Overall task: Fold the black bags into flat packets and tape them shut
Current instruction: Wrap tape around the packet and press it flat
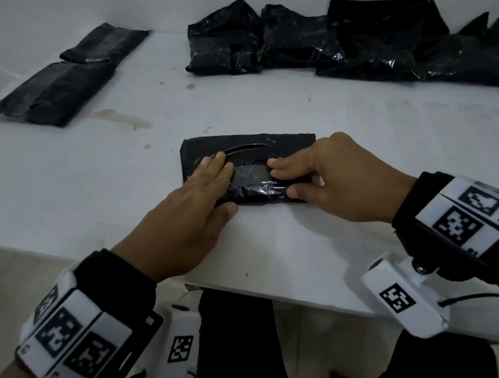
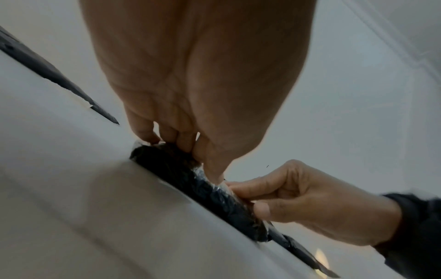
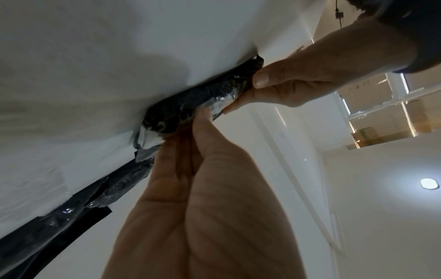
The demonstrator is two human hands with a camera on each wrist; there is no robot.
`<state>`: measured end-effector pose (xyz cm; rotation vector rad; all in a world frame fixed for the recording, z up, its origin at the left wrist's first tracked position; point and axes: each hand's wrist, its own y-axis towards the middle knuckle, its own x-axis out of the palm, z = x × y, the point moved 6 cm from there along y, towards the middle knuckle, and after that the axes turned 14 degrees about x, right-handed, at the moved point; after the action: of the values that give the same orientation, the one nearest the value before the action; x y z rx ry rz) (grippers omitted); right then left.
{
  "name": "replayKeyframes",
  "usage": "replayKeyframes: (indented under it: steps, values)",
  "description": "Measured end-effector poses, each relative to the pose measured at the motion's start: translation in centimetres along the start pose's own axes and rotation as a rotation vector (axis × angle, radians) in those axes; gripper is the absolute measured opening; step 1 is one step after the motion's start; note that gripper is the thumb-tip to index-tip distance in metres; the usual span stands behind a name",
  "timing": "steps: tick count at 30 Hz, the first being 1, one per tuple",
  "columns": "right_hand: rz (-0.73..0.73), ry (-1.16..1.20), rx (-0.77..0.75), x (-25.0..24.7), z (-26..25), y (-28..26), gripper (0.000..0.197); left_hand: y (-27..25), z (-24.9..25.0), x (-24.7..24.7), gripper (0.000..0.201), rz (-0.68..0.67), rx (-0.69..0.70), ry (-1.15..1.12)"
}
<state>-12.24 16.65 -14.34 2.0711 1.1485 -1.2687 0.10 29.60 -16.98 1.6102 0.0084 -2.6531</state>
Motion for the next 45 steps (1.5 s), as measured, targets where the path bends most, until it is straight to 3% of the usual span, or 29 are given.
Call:
replayKeyframes:
  steps: [5,12,15,19,22,32,34,37,38,40,42,45]
  values:
    - [-0.151,-0.106,-0.019,-0.5,-0.6,-0.9,0.046,0.3,0.5,-0.8,0.063,-0.082,-0.031,-0.033]
    - [-0.330,-0.388,0.050,1.5,-1.4,-2.5,0.071,1.0,2.0,0.1,0.072,-0.084,0.005,0.173]
    - [-0.369,-0.352,0.056,2.4,-0.5,-2.6,0.074,0.8,1.2,1.3,0.076,-0.138,0.000,0.239]
    - [-0.380,-0.301,0.048,2.8,0.7,-2.9,0.077,0.5,0.6,1.4,0.097,-0.109,0.034,0.162]
    - [-0.371,-0.279,0.037,2.7,0.8,-2.9,0.078,0.5,0.3,1.4,0.099,-0.073,0.018,0.098]
    - [-0.303,-0.218,0.109,1.7,1.2,-2.8,0.065,0.7,0.6,-0.1,0.063,0.024,-0.031,-0.089]
    - [-0.267,-0.195,0.092,0.7,0.9,-2.1,0.055,0.4,0.5,-1.7,0.047,0.176,-0.037,-0.201]
    - [-0.125,-0.122,0.063,-1.3,0.1,-1.4,0.033,-1.4,-1.1,-5.2,0.015,0.646,-0.160,-0.234]
    - [-0.054,-0.079,0.062,-1.9,0.0,-1.1,0.027,-1.8,-2.0,-5.6,0.013,0.698,-0.226,-0.198]
    - [0.104,-0.015,0.111,-2.5,0.1,-0.6,0.020,-1.5,-3.7,-5.4,0.026,0.610,-0.354,-0.177]
    - [0.210,-0.008,0.218,-2.5,0.6,-0.1,0.024,-1.0,-4.6,-4.7,0.052,0.502,-0.457,-0.191]
    - [0.116,-0.087,0.412,-1.0,1.5,0.8,0.047,-0.2,-4.6,-4.1,0.078,0.424,-0.537,-0.224]
